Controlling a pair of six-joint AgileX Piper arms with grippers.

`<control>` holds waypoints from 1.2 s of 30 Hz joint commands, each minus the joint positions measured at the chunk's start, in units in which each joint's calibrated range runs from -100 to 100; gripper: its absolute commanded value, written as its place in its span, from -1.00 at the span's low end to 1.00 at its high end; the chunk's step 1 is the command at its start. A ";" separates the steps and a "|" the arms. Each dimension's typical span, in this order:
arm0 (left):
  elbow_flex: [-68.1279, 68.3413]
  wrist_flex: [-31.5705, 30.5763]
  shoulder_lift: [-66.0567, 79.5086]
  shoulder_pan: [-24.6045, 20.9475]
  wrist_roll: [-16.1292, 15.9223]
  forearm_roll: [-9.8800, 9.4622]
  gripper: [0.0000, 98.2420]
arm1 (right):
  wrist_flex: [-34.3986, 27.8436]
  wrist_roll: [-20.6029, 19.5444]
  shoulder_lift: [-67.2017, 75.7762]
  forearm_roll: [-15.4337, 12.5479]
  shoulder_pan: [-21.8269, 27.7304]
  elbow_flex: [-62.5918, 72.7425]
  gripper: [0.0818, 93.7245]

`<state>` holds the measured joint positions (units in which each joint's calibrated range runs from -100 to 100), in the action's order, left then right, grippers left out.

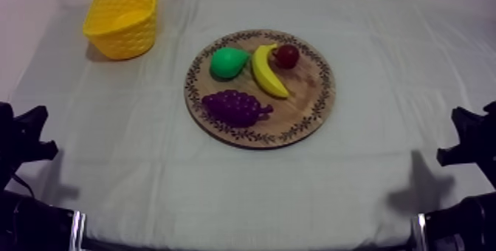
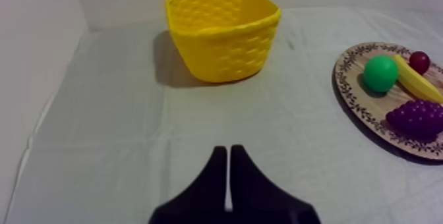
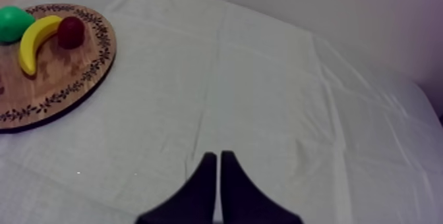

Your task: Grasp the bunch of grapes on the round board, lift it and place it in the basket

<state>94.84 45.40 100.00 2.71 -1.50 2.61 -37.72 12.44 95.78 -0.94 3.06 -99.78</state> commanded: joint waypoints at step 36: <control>2.46 -6.90 -2.28 1.43 5.91 -4.12 -1.00 | -0.02 -0.12 -0.02 -0.01 0.01 0.01 -0.99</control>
<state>97.73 38.78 98.73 3.83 4.97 -1.58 -37.72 12.31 95.78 -0.94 3.06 -99.78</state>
